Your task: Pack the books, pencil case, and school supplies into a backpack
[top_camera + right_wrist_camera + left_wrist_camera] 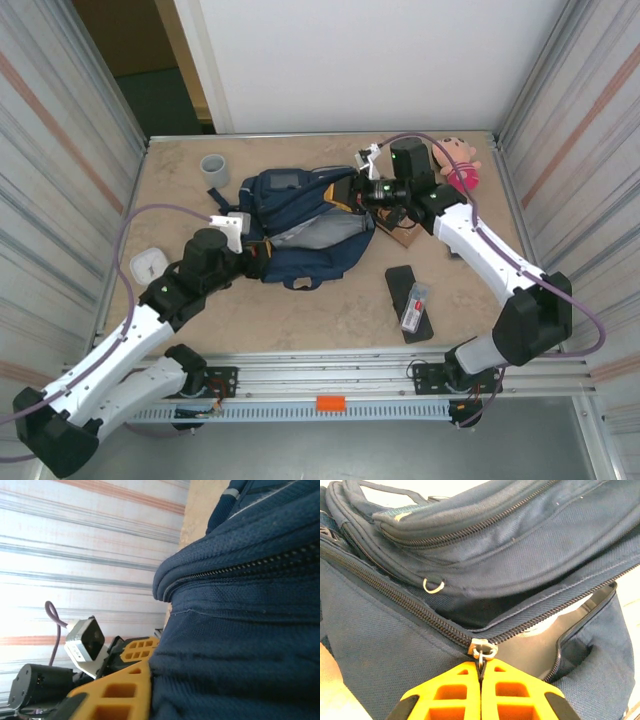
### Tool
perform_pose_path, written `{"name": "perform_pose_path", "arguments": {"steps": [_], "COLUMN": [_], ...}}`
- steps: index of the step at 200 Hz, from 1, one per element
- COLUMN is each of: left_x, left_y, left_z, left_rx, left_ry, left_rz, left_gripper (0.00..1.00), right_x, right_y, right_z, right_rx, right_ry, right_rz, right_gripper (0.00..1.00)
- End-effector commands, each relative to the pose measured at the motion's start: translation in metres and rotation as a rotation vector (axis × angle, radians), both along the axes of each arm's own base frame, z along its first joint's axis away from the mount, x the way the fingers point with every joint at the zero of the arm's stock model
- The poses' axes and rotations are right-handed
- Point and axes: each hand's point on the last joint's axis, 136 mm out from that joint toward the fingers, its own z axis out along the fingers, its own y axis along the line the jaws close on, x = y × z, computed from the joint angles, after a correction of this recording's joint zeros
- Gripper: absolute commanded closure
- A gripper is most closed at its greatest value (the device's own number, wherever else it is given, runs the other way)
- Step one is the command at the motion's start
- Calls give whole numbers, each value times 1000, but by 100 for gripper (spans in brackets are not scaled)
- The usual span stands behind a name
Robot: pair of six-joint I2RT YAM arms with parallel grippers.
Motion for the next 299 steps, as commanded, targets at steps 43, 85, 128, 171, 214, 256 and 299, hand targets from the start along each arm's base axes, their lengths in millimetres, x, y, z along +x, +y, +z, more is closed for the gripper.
{"name": "perform_pose_path", "arguments": {"steps": [43,85,128,171,214,256,299], "left_x": [-17,-25,-37,-47,-46,-5,32], "left_y": [-46,-76,-83,-51,-40,6,51], "left_z": [8,9,-11,-43,-42,-67,-80], "left_rx": [-111,-147,-107,74,102,224,242], "left_ry": [9,75,182,194,123,148,165], "left_rz": [-158,-221,-263,-252,-276,-14,209], "left_gripper": [100,100,100,100,96,100,100], "right_x": [-13,-41,-49,-33,-27,-38,-39], "right_y": [14,26,31,-1,-6,5,-8], "right_z": [-33,-66,-85,-45,-11,27,74], "right_rx": [-51,-140,-199,-165,-94,-7,42], "right_ry": [-9,17,21,-48,-77,-125,-201], "right_rz": [-238,-302,-261,-114,38,157,171], "right_gripper": [47,45,68,94,99,100,100]}}
